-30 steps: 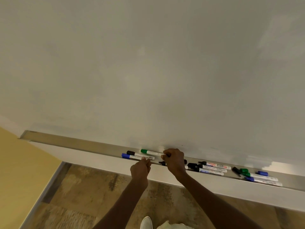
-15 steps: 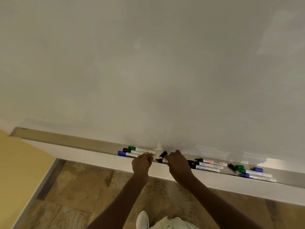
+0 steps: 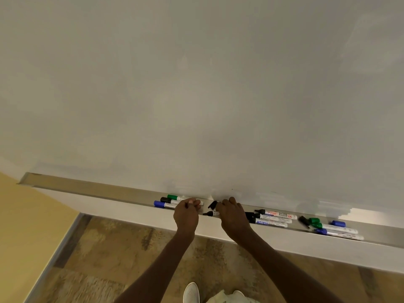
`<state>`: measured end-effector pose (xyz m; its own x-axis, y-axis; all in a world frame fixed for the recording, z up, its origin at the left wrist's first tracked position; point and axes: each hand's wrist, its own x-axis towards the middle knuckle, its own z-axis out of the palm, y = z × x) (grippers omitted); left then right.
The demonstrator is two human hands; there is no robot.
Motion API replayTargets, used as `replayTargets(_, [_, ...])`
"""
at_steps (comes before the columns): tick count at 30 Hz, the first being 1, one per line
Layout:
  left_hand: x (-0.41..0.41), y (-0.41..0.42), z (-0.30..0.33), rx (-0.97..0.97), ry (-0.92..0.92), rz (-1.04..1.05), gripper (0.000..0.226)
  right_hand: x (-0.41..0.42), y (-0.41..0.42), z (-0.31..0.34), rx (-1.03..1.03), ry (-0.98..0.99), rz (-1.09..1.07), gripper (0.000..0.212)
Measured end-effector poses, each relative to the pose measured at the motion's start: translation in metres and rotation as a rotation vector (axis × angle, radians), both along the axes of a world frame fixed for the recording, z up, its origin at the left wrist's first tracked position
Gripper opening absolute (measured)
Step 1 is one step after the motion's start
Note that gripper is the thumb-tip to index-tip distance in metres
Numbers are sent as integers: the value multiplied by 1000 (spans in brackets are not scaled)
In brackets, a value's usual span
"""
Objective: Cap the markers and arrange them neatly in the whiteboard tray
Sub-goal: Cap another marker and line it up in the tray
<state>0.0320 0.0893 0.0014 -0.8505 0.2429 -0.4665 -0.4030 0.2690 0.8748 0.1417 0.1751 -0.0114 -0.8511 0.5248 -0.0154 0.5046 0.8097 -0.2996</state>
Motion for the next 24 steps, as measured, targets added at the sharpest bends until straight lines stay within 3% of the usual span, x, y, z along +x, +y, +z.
replayTargets(4, [5, 5, 4, -55, 123, -100, 21, 9, 5, 11, -83, 129, -31, 30])
replayTargets(10, [10, 17, -3, -319, 652, -533, 15, 39, 18, 34, -90, 258, -75, 24])
replayTargets(15, [14, 26, -19, -504, 797, -726, 17, 69, 30, 41, -79, 259, -121, 23])
replayTargets(21, [18, 34, -23, -590, 795, -716, 12, 90, 37, 38, -109, 235, -152, 19])
replayTargets(24, [29, 36, -15, -535, 607, -617, 20, 94, 35, 39, -160, 271, -132, 20])
